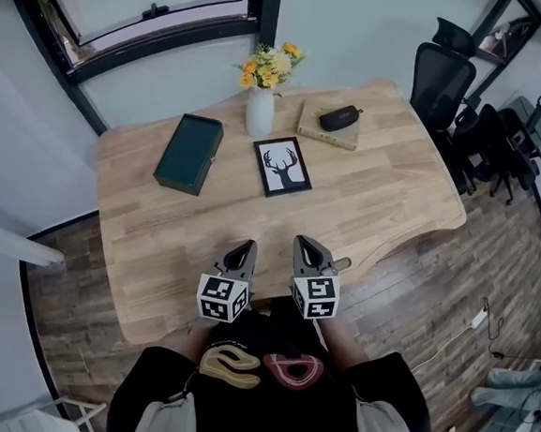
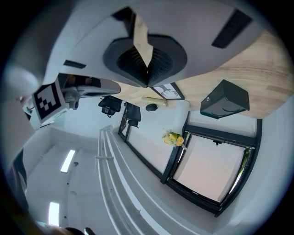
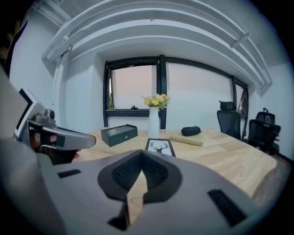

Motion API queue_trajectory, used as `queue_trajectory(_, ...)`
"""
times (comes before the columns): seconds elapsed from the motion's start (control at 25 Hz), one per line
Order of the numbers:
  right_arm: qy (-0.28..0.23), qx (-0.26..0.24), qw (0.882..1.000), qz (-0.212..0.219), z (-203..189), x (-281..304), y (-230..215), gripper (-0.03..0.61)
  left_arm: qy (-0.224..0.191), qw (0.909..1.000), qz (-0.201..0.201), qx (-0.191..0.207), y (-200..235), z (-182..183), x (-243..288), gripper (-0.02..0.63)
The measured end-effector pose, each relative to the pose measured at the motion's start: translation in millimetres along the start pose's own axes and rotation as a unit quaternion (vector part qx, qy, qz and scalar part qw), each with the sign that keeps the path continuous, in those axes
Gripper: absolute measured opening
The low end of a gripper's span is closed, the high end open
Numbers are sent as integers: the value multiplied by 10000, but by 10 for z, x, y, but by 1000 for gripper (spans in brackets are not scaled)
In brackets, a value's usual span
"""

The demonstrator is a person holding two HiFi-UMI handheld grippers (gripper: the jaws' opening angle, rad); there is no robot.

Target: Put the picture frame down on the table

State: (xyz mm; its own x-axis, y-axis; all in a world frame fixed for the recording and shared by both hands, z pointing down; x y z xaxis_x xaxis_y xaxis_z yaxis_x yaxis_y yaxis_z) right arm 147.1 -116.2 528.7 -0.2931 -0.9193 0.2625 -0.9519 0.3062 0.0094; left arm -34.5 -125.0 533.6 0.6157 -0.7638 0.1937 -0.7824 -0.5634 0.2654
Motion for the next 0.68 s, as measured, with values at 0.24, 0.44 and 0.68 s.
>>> queue_trajectory(0.24, 108, -77, 9999, -4, -68, 3, 52, 9, 171, 9994, -51, 286, 10, -35, 25, 17)
queue_trajectory(0.44, 131, -80, 9999, 46, -86, 42, 73, 9, 165, 9996, -40, 211, 19, -68, 9, 17)
queue_trajectory(0.68, 87, -239, 9995, 193, -71, 127, 165, 9, 132, 9997, -110, 163, 32, -70, -27, 17)
Point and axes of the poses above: the fingertips, and each gripper's own axes: x forward along the fingers, y to its left, z out of its top, the point moved 8 cm from there along -x, backward along the fingers, and after that the axes turned 6 degrees about -y, right-handed, at the moved point
